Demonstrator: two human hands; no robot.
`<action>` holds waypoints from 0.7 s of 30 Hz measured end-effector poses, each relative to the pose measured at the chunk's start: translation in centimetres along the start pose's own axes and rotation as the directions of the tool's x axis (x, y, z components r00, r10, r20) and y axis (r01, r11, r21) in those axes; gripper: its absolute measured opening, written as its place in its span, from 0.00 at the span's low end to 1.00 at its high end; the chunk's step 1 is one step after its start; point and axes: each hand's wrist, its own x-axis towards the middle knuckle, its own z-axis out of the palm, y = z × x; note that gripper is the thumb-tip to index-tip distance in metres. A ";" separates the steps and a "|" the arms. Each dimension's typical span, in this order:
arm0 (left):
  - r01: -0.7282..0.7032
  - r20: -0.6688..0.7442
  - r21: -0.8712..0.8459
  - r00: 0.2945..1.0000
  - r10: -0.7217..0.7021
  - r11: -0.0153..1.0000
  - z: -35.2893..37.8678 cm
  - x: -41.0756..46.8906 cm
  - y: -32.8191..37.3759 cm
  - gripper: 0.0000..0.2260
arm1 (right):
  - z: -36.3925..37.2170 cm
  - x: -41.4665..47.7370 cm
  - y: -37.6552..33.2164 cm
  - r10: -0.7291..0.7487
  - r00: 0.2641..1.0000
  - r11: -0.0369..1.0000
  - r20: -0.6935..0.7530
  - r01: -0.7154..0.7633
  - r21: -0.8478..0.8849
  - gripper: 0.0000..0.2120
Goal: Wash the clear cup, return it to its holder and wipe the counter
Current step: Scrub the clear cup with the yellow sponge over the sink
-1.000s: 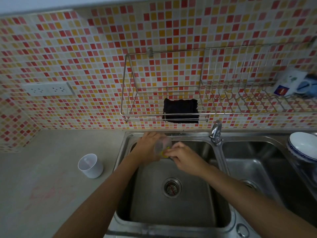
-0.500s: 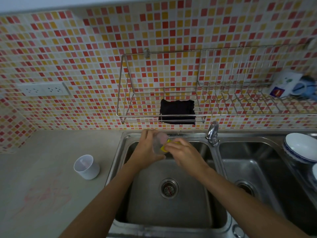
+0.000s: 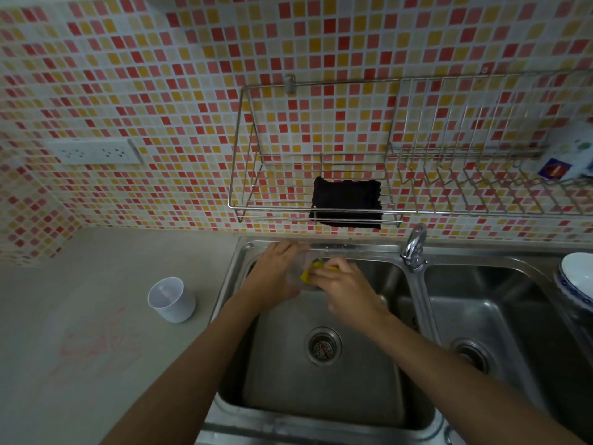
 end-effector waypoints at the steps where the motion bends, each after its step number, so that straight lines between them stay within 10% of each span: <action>1: -0.003 -0.011 0.008 1.000 0.003 1.000 0.1 -0.2 0.0 0.32 | 0.4 -0.1 -0.6 0.098 0.995 0.986 0.028 -0.101 0.131 0.20; 4: -0.015 -0.042 0.018 0.999 0.016 1.000 0.4 -0.7 0.2 0.28 | 1.1 -0.1 -1.5 0.211 0.965 0.911 0.158 -0.252 0.326 0.17; 11: -0.031 -0.035 -0.020 0.999 0.031 0.999 -0.5 0.1 1.5 0.30 | -0.8 -0.2 0.9 -0.012 0.999 0.996 0.050 0.017 -0.088 0.27; 15: 0.008 0.051 -0.006 0.999 -0.008 1.000 0.0 -0.2 1.2 0.31 | 0.0 -1.4 -0.2 0.126 0.986 0.961 0.113 -0.150 0.234 0.19; 21: 0.029 0.100 -0.056 0.995 -0.023 0.998 -0.5 -0.6 1.3 0.35 | -0.7 -0.9 1.6 -0.127 0.988 0.991 0.085 0.130 -0.032 0.22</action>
